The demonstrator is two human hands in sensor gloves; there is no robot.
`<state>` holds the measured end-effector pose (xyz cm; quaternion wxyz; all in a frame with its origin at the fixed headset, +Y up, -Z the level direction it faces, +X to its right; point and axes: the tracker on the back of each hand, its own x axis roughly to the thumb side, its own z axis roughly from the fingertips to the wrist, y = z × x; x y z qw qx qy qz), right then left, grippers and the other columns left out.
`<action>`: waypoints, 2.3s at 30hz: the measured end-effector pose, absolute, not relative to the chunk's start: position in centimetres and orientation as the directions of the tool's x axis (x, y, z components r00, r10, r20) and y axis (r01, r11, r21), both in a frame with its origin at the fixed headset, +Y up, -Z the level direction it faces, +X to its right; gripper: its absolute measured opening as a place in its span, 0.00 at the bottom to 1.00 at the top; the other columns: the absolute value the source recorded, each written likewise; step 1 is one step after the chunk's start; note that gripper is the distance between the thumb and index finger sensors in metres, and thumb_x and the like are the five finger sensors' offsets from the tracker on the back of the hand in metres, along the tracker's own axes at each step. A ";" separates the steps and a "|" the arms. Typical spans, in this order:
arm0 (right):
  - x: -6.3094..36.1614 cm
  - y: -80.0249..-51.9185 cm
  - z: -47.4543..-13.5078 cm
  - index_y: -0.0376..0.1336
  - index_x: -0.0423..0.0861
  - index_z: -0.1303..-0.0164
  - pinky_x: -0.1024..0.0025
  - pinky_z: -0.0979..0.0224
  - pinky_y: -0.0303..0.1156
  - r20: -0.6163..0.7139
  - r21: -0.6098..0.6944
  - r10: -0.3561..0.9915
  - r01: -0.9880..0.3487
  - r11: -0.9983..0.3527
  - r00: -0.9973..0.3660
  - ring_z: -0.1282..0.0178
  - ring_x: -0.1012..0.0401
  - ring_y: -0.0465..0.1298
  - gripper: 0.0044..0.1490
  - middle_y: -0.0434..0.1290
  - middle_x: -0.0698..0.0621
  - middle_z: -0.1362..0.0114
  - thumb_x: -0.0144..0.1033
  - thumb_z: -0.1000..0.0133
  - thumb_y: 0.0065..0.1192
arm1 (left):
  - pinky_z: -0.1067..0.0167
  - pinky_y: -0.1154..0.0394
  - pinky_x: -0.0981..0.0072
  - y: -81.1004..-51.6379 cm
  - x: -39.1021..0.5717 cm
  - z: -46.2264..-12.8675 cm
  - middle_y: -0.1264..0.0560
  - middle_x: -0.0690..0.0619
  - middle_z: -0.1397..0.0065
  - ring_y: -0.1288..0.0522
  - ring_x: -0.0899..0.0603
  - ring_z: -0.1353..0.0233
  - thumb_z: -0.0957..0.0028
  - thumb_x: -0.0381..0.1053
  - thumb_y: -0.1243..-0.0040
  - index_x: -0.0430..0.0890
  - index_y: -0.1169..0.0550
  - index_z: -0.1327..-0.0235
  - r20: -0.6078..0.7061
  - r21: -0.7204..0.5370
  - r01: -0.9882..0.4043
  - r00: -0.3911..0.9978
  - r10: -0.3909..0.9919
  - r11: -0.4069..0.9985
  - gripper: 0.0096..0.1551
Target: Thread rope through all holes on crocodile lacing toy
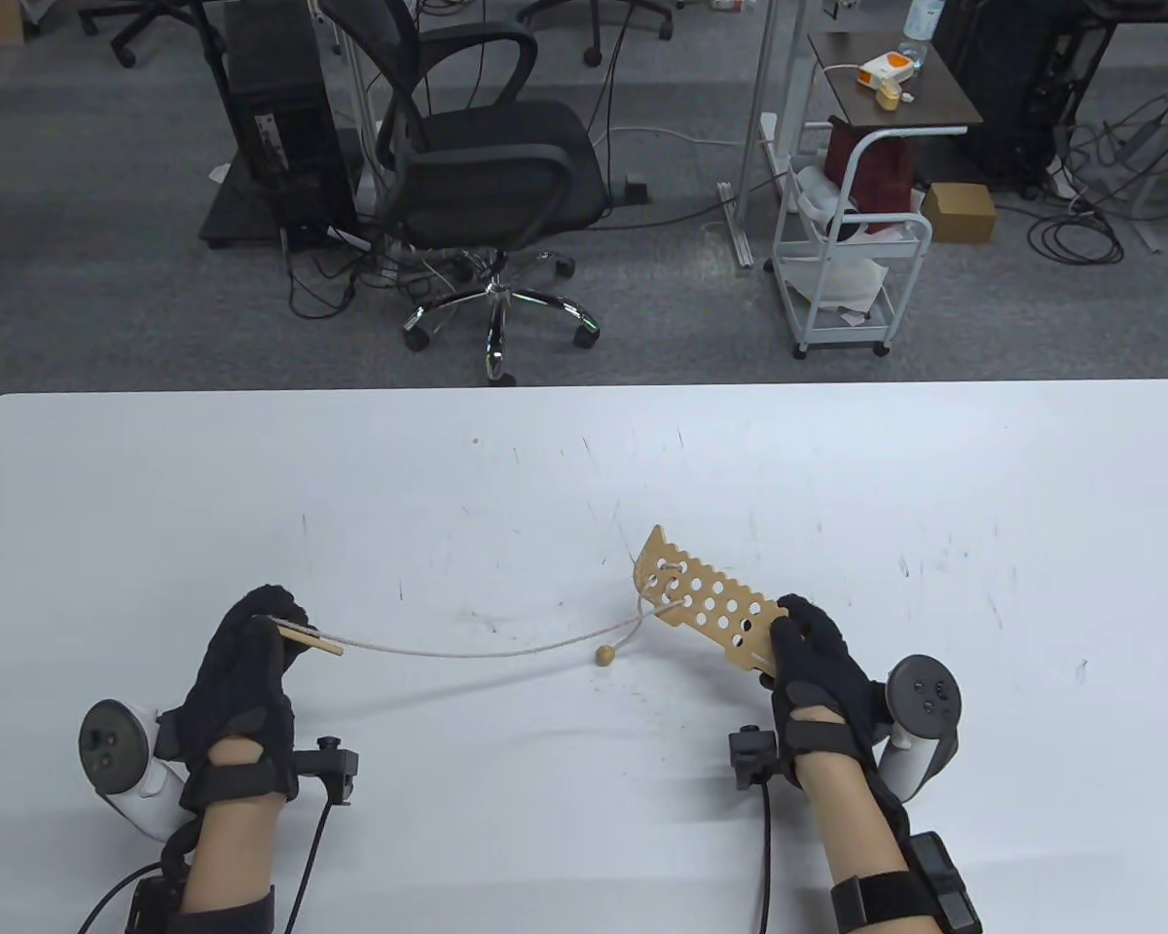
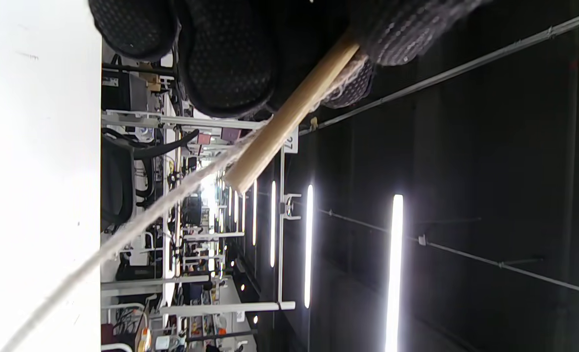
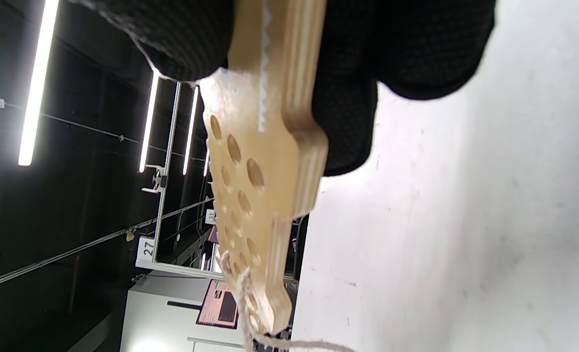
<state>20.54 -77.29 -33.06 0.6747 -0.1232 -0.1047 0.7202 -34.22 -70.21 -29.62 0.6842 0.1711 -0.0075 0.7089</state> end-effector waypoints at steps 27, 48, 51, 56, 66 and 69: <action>16.0 -75.9 -32.0 0.63 0.40 0.35 0.54 0.47 0.75 0.042 -0.115 0.992 -0.986 -0.118 -0.123 0.49 0.50 0.84 0.31 0.79 0.45 0.40 0.39 0.47 0.62 | 0.37 0.26 0.47 -70.0 -28.6 -30.2 0.14 0.55 0.47 0.16 0.47 0.52 0.58 0.58 0.26 0.58 0.16 0.48 0.284 0.025 -0.944 0.323 0.903 0.330 0.24; 12.6 -75.0 -30.6 0.63 0.40 0.35 0.54 0.47 0.75 0.090 0.070 0.986 -0.987 -0.146 -0.139 0.50 0.50 0.85 0.31 0.80 0.45 0.41 0.38 0.47 0.62 | 0.37 0.24 0.45 -69.9 -25.4 -29.4 0.13 0.54 0.47 0.15 0.46 0.52 0.59 0.54 0.23 0.55 0.15 0.49 0.359 -0.013 -0.875 0.448 0.819 0.485 0.23; 12.1 -74.8 -30.4 0.63 0.39 0.35 0.54 0.47 0.75 0.102 0.095 0.984 -0.983 -0.158 -0.149 0.50 0.50 0.85 0.31 0.80 0.45 0.41 0.38 0.47 0.62 | 0.37 0.25 0.45 -69.8 -25.1 -29.2 0.13 0.54 0.47 0.15 0.46 0.52 0.59 0.53 0.23 0.55 0.15 0.49 0.374 -0.001 -0.853 0.484 0.791 0.522 0.23; 11.4 -74.6 -30.1 0.63 0.39 0.35 0.54 0.48 0.75 0.125 0.127 0.979 -0.975 -0.180 -0.164 0.50 0.50 0.85 0.31 0.80 0.44 0.41 0.38 0.47 0.62 | 0.37 0.25 0.45 -69.6 -24.4 -28.9 0.13 0.54 0.47 0.15 0.46 0.52 0.59 0.53 0.23 0.55 0.15 0.49 0.401 0.030 -0.811 0.546 0.736 0.585 0.23; 10.5 -74.3 -29.6 0.64 0.39 0.36 0.53 0.48 0.75 0.151 0.157 0.973 -0.967 -0.200 -0.177 0.50 0.50 0.85 0.31 0.80 0.44 0.41 0.38 0.47 0.63 | 0.36 0.25 0.46 -68.8 -23.5 -28.0 0.13 0.55 0.47 0.15 0.47 0.51 0.59 0.54 0.23 0.57 0.15 0.50 0.455 0.112 -0.728 0.643 0.616 0.676 0.22; 10.5 -74.3 -29.6 0.64 0.39 0.36 0.53 0.48 0.75 0.152 0.155 0.972 -0.967 -0.202 -0.179 0.50 0.50 0.85 0.31 0.80 0.44 0.41 0.38 0.47 0.63 | 0.36 0.25 0.46 -68.7 -23.3 -27.8 0.13 0.55 0.47 0.15 0.47 0.51 0.59 0.54 0.23 0.57 0.15 0.50 0.468 0.126 -0.707 0.661 0.586 0.696 0.22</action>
